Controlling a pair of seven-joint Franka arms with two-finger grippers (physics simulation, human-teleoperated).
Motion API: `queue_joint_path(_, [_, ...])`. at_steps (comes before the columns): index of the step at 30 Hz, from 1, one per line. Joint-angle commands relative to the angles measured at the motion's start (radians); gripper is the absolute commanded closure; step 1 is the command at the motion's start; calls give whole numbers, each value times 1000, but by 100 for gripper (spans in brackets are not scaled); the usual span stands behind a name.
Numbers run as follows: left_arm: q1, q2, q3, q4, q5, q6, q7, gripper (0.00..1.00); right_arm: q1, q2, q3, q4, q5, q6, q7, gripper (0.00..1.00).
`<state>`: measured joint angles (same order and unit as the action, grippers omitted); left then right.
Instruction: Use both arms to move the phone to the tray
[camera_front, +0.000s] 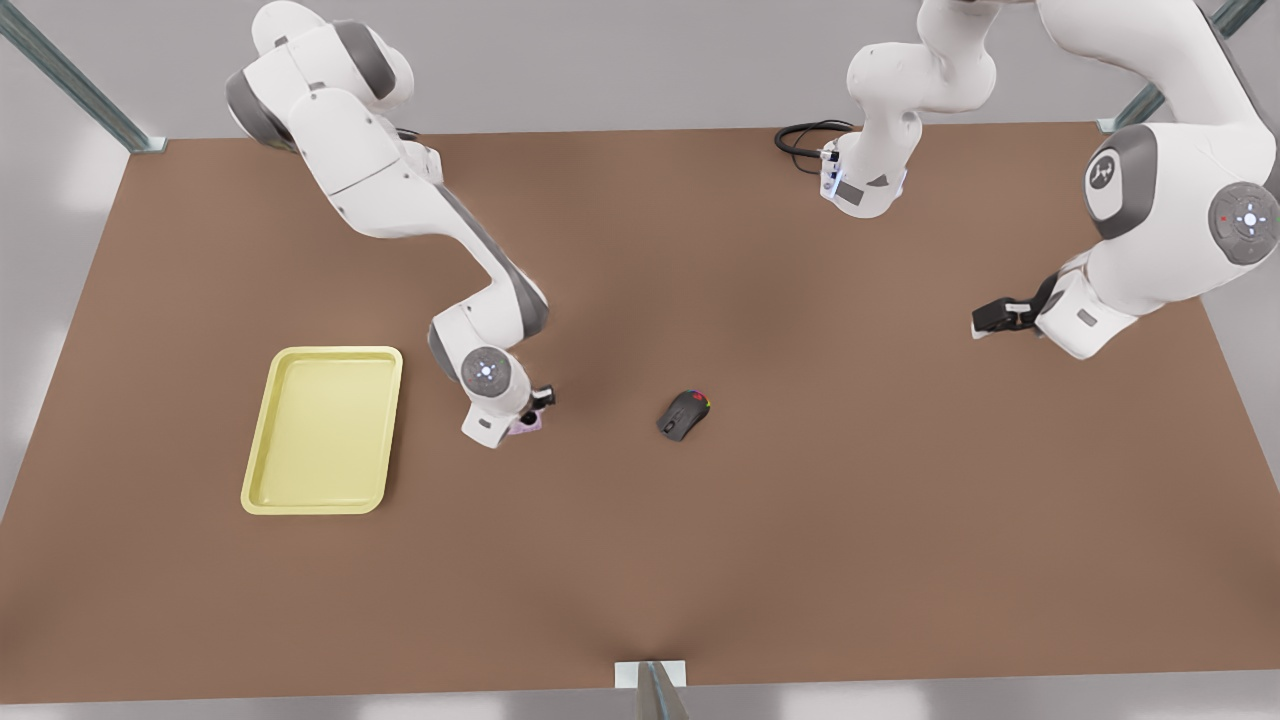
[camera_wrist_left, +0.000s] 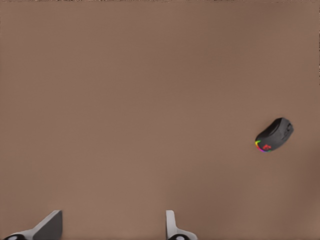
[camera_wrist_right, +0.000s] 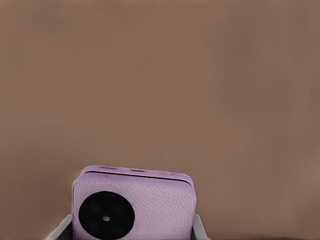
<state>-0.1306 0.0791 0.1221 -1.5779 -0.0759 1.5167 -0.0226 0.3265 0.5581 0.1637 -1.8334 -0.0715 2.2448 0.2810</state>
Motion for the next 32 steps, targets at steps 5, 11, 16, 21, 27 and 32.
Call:
queue_joint_path(5, [-4,1,1,4,5,5,4,0,-168,-113,-70,-125,-4,29,-252,22])
queue_joint_path(11, [-4,4,2,4,7,-4,0,0,-268,-159,-263,-182,-2,32,-600,22])
queue_joint_path(16, [-3,-2,2,4,5,-7,-2,0,-262,-60,-271,-191,18,98,-599,0])
queue_joint_path(21, [-3,-4,4,35,4,-46,-3,0,-267,-119,-302,-29,16,-117,-603,0])
queue_joint_path(27, [0,74,14,150,5,-194,-3,0,-343,-325,-119,431,52,-798,-322,0])
queue_joint_path(32, [0,79,14,151,7,-253,-3,0,-333,-468,-96,296,44,-700,-259,0])
